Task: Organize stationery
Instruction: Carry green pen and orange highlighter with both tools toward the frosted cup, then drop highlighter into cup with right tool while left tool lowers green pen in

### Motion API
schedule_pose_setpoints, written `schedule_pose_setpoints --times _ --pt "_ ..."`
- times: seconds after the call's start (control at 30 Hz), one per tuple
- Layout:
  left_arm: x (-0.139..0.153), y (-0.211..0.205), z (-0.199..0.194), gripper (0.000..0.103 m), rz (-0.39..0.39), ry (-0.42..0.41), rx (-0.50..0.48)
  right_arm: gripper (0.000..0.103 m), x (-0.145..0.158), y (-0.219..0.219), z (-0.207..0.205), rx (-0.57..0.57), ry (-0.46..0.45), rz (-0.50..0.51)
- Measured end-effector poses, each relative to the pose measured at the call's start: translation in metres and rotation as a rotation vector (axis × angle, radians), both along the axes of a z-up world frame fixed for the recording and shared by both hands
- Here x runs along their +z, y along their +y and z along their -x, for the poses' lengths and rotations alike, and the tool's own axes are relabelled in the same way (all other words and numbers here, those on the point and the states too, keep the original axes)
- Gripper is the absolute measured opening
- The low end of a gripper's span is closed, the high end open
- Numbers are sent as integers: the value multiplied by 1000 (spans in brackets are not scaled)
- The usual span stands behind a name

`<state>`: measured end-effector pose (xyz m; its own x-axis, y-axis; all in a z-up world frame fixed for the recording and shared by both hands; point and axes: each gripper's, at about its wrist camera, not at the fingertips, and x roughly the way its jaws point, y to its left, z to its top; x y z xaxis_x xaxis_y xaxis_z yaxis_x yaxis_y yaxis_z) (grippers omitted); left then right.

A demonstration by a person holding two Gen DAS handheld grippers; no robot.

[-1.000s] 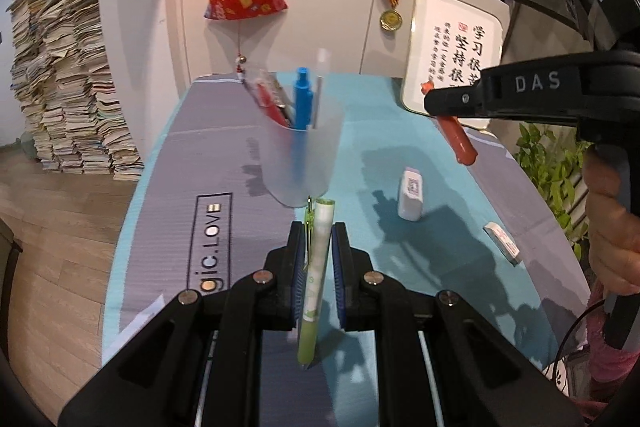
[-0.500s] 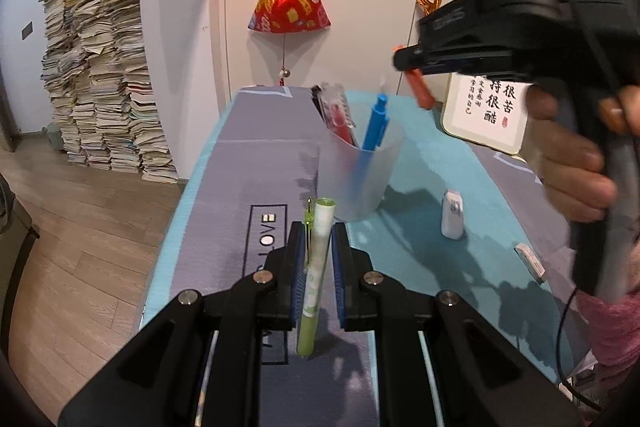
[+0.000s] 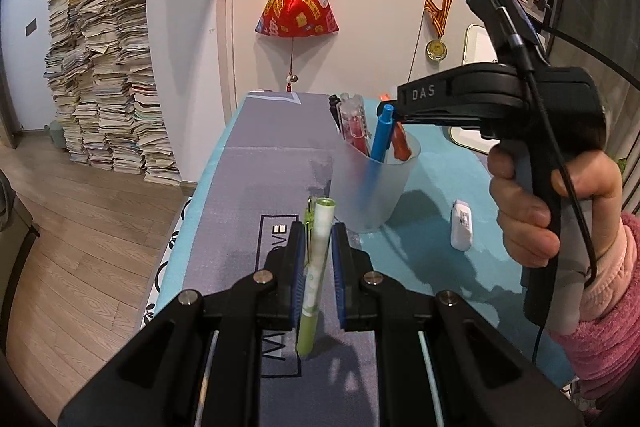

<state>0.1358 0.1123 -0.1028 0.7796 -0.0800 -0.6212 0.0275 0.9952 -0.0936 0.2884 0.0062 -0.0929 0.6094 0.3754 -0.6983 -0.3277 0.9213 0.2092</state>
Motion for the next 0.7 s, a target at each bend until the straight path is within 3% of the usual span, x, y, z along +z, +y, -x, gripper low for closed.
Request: schedule_pose_setpoints --times 0.7 --pt "8 -7 5 11 -5 -10 -23 13 1 -21 14 -1 40 -20"
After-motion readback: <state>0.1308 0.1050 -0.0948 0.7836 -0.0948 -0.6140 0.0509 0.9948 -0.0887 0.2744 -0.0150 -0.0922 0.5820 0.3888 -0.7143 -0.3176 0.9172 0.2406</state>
